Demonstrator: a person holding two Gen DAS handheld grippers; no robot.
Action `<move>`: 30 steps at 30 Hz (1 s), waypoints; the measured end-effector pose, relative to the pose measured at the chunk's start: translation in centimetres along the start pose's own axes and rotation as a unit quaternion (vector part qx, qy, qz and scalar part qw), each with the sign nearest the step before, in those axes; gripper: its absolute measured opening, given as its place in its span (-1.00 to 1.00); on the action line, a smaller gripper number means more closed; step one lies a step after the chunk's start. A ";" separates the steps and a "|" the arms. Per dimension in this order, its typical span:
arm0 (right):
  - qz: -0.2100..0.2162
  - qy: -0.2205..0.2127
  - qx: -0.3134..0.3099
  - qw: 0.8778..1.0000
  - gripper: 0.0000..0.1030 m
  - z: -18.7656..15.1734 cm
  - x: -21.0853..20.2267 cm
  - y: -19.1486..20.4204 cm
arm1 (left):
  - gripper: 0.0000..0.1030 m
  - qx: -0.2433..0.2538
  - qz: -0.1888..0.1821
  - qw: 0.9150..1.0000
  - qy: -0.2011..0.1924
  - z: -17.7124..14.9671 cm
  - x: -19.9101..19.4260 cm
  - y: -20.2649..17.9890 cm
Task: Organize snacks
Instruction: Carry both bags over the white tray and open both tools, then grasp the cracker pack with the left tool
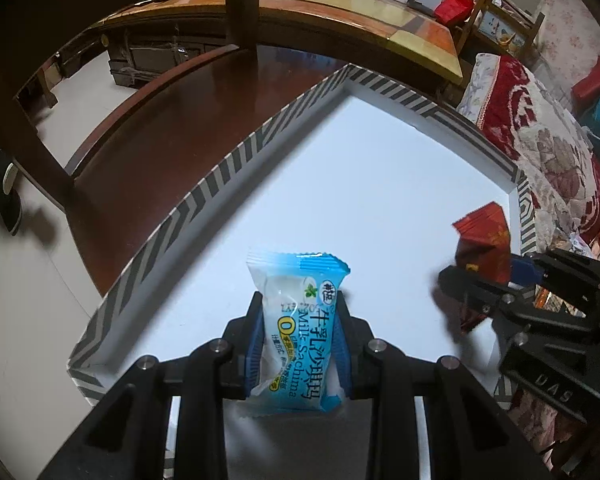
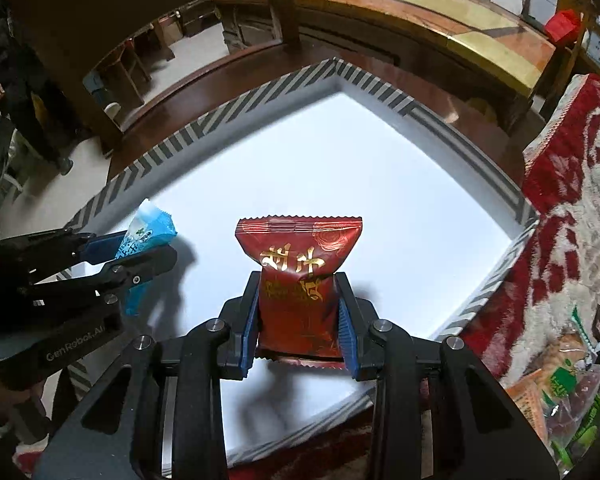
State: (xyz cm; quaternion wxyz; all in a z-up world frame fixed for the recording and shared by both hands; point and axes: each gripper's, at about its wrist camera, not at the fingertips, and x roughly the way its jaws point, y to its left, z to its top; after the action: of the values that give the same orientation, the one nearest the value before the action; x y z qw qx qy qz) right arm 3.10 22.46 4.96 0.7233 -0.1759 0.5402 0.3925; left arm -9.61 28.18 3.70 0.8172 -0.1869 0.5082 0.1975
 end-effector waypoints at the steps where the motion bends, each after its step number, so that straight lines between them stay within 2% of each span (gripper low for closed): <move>1: 0.000 0.002 0.001 1.000 -0.36 0.0 0.2 0.0 | -0.36 0.000 0.003 1.000 0.000 0.0 0.0 -0.1; 5: 0.001 0.002 0.010 1.000 -0.33 0.0 0.4 0.0 | -0.33 -0.004 0.017 1.000 0.001 0.0 0.1 -0.1; 6: 0.005 0.001 0.008 1.000 -0.23 0.0 0.3 0.1 | -0.30 -0.004 0.021 1.000 0.001 0.0 0.0 -0.1; 8: 0.008 -0.002 0.005 1.000 -0.15 -0.1 0.0 0.2 | 0.07 -0.010 0.026 1.000 0.000 -0.1 -0.1 0.0; 11: 0.008 -0.012 0.010 1.000 -0.15 -0.3 -0.8 0.3 | 0.29 -0.018 0.023 1.000 -0.010 -0.3 -0.7 0.2; 14: 0.013 -0.022 0.019 0.999 -0.15 -0.8 -1.9 0.2 | 0.38 -0.017 0.030 0.999 -0.019 -0.5 -1.5 0.0; 22: 0.018 -0.062 0.049 0.997 -0.15 -3.2 -5.5 -0.9 | 0.49 -0.002 0.020 0.999 -0.047 -0.6 -4.1 -2.0; 30: -0.004 -0.078 0.104 0.992 -0.14 -7.3 -9.0 -5.4 | 0.52 0.032 0.002 0.998 -0.060 -1.0 -5.8 -5.6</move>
State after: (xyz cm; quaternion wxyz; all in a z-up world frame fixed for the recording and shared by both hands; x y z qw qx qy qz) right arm 1.48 10.70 9.72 0.7795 -0.0711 0.5189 0.3437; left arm -9.86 22.18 9.15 0.8516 -0.1479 0.4642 0.1935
